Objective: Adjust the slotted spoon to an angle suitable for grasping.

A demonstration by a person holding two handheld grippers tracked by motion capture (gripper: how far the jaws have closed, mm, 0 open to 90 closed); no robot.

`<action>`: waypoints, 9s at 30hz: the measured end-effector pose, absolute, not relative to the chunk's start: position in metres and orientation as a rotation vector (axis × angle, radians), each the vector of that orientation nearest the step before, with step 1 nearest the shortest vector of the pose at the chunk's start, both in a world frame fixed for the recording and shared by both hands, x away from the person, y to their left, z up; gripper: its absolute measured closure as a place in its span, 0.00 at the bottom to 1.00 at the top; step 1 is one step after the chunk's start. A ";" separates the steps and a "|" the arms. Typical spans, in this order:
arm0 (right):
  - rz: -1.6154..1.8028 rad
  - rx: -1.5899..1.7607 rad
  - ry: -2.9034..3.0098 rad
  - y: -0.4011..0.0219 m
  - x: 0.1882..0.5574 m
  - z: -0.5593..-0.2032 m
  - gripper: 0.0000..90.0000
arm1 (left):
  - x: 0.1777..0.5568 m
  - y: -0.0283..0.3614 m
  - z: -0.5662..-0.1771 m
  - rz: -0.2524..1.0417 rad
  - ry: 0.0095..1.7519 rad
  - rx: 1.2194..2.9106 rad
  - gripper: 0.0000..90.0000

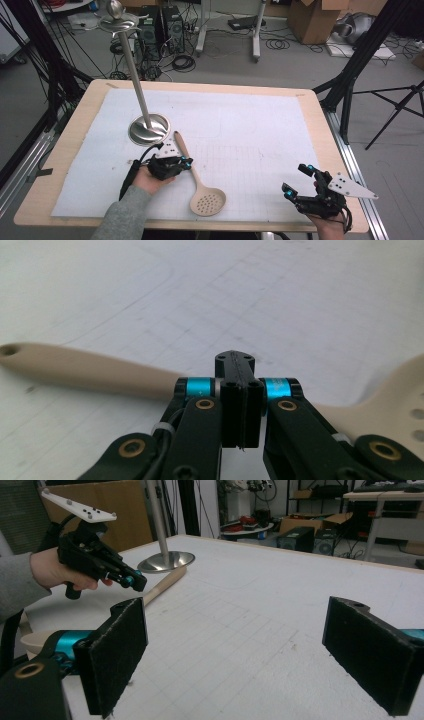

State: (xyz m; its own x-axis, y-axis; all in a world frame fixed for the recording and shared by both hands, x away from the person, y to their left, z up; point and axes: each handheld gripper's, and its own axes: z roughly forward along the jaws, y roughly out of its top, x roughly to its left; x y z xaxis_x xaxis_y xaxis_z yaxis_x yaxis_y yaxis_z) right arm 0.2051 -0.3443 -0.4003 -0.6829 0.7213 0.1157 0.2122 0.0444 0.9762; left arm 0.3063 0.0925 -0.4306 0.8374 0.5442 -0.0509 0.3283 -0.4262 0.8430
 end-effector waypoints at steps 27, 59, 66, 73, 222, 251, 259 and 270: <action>1.672 0.934 1.934 -0.343 0.204 -0.401 0.11 | 0.283 0.068 -0.446 0.259 0.540 2.130 1.00; 1.653 0.938 1.967 -0.339 0.204 -0.405 0.11 | 0.279 0.143 -0.440 0.346 0.656 2.034 1.00; 1.652 0.932 1.974 -0.337 0.207 -0.405 0.11 | 0.291 0.164 -0.445 0.381 0.738 2.042 1.00; 1.657 0.924 1.974 -0.337 0.207 -0.405 0.11 | 0.306 0.150 -0.446 0.367 0.765 2.082 1.00; 1.671 0.973 1.948 -0.357 0.198 -0.408 0.11 | 0.353 0.044 -0.439 0.187 0.593 2.238 1.00; 1.685 0.955 1.961 -0.350 0.200 -0.405 0.11 | 0.288 0.039 -0.417 0.194 0.456 2.367 1.00; 1.684 0.946 1.960 -0.352 0.200 -0.405 0.11 | 0.288 0.039 -0.414 0.222 0.459 2.376 1.00; 1.688 0.948 1.957 -0.352 0.200 -0.406 0.11 | 0.288 0.039 -0.417 0.237 0.409 2.462 1.00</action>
